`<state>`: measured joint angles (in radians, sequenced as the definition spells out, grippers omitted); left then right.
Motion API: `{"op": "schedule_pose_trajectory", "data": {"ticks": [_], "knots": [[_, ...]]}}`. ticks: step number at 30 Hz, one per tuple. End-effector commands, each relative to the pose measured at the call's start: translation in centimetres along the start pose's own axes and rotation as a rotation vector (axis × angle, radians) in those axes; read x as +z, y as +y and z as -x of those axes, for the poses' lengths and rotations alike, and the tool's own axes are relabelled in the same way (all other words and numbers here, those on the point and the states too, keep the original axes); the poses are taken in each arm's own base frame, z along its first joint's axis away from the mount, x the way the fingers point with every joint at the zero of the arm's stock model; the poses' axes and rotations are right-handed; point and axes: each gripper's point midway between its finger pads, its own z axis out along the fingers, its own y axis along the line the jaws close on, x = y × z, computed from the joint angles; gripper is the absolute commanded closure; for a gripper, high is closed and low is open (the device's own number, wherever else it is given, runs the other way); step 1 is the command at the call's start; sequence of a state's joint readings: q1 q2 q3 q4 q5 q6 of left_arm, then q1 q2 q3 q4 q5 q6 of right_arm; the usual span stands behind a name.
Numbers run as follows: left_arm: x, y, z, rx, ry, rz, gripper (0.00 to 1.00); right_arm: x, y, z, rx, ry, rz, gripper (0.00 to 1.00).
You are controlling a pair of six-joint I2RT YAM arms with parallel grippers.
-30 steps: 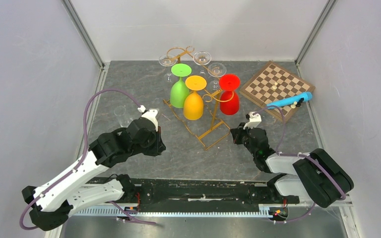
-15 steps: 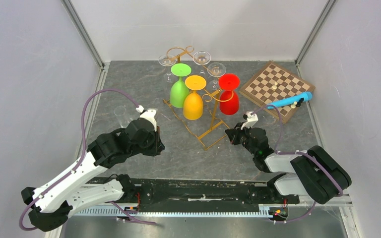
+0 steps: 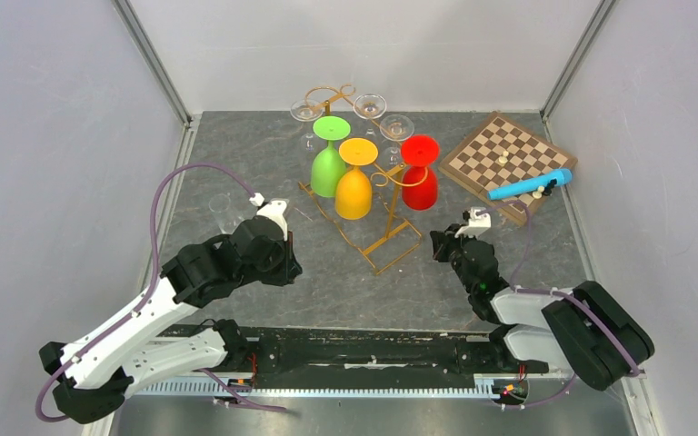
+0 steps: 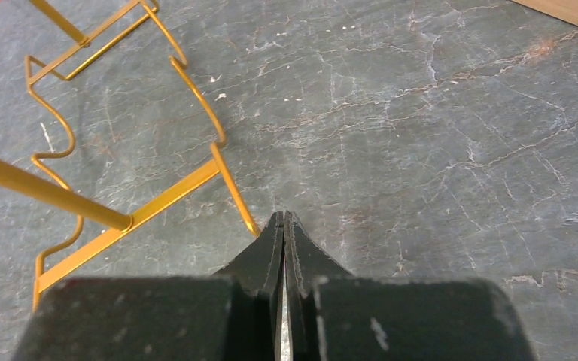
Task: Take the wine glass off the wine glass rack
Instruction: Adjust the wine rack at the center of the board.
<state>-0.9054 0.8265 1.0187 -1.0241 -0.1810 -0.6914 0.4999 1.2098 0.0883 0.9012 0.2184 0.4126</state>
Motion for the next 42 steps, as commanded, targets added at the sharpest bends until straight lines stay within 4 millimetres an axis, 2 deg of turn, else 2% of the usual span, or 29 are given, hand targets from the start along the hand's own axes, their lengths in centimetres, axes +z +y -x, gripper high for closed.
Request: {"op": "schedule_pose_trajectory", "data": {"ticks": [1, 10, 20, 26, 37, 42], "knots": [[-0.1, -0.2, 0.5, -0.031, -0.014, 0.009, 0.98, 1.8, 0.3, 2.2, 0.032, -0.061, -0.039, 1.00], [-0.7, 0.0, 0.7, -0.030, -0.023, 0.013, 0.98, 4.0, 0.8, 1.8, 0.091, -0.031, -0.048, 1.00], [-1.0, 0.3, 0.5, -0.032, -0.025, 0.012, 0.98, 4.4, 1.6, -1.1, 0.134, 0.057, 0.010, 1.00], [-1.1, 0.4, 0.4, -0.035, -0.031, 0.013, 0.98, 4.1, 2.7, -1.9, 0.151, 0.091, 0.078, 1.00], [-1.3, 0.4, 0.6, -0.038, -0.040, 0.006, 0.98, 2.0, 4.8, -3.2, 0.156, 0.131, 0.196, 1.00], [-1.6, 0.3, 0.8, -0.042, -0.052, -0.001, 0.98, 1.0, 6.4, -4.0, 0.149, 0.145, 0.246, 1.00]]}}
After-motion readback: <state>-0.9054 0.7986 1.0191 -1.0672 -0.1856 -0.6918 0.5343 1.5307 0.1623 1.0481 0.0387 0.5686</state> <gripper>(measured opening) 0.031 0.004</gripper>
